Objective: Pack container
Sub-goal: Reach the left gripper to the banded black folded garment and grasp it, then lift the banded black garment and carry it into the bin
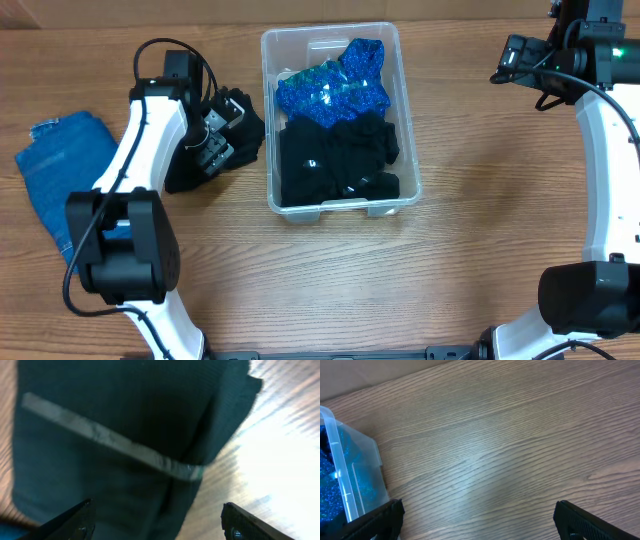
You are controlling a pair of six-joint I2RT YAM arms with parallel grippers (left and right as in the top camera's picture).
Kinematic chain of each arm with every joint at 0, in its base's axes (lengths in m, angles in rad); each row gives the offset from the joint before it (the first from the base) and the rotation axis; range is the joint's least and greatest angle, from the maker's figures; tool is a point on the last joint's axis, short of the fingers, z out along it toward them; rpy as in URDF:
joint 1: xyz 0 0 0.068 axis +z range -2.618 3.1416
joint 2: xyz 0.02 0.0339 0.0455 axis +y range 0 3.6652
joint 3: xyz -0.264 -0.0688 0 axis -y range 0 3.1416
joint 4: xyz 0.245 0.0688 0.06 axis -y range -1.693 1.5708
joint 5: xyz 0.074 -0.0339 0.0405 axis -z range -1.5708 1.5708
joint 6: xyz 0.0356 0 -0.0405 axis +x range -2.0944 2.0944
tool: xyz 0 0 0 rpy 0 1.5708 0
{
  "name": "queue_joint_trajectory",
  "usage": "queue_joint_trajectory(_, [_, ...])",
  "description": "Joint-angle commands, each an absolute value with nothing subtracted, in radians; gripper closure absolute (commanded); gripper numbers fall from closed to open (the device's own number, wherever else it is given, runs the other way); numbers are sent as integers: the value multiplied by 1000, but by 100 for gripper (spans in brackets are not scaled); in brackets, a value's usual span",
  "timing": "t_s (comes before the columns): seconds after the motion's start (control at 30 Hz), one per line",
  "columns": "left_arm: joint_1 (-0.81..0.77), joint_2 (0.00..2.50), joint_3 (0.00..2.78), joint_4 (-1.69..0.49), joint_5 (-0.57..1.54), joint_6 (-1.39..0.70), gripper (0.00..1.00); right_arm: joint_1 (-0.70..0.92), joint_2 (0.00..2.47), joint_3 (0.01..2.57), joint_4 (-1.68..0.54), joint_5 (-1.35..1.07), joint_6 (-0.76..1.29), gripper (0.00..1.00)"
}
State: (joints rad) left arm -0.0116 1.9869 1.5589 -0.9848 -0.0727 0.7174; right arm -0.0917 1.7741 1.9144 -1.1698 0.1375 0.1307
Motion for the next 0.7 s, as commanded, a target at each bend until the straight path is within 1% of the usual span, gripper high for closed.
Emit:
queue_joint_trajectory(0.0, [-12, 2066, 1579, -963, -79, 749, 18, -94, 1768, 1916, -1165, 141, 134, 0])
queue_joint_trajectory(0.1, [-11, 2125, 1579, -955, -142, 748, 19, -94, 1768, 1916, -1166, 141, 134, 0])
queue_joint_trajectory(0.2, [-12, 2173, 1579, -945, -138, 744, 20, -94, 1768, 1916, -1165, 141, 134, 0])
queue_joint_trajectory(0.3, [-12, 2215, 1579, -944, -139, 741, 25, -94, 1768, 1916, -1166, 141, 134, 0])
queue_joint_trajectory(0.37, [-12, 2231, 1579, -945, -138, 722, 31, -94, 1768, 1916, -1166, 141, 134, 0])
queue_joint_trajectory(0.43, [-12, 2233, 1579, -949, -138, 694, 41, -94, 1768, 1916, -1166, 141, 134, 0])
queue_joint_trajectory(0.47, [-12, 2233, 1579, -956, -138, 692, 55, -94, 1768, 1916, -1165, 141, 134, 0])
queue_joint_trajectory(0.5, [-12, 2233, 1579, -964, -138, 692, 77, -94, 1768, 1916, -1166, 141, 134, 0])
queue_joint_trajectory(0.53, [-12, 2233, 1579, -968, -141, 692, 93, -94, 1768, 1916, -1165, 141, 134, 0])
queue_joint_trajectory(0.57, [-12, 2233, 1579, -971, -154, 692, 96, -94, 1768, 1916, -1166, 141, 134, 0])
queue_joint_trajectory(0.67, [-21, 2228, 1586, -994, -241, 691, 96, -94, 1768, 1916, -1166, 141, 134, 0])
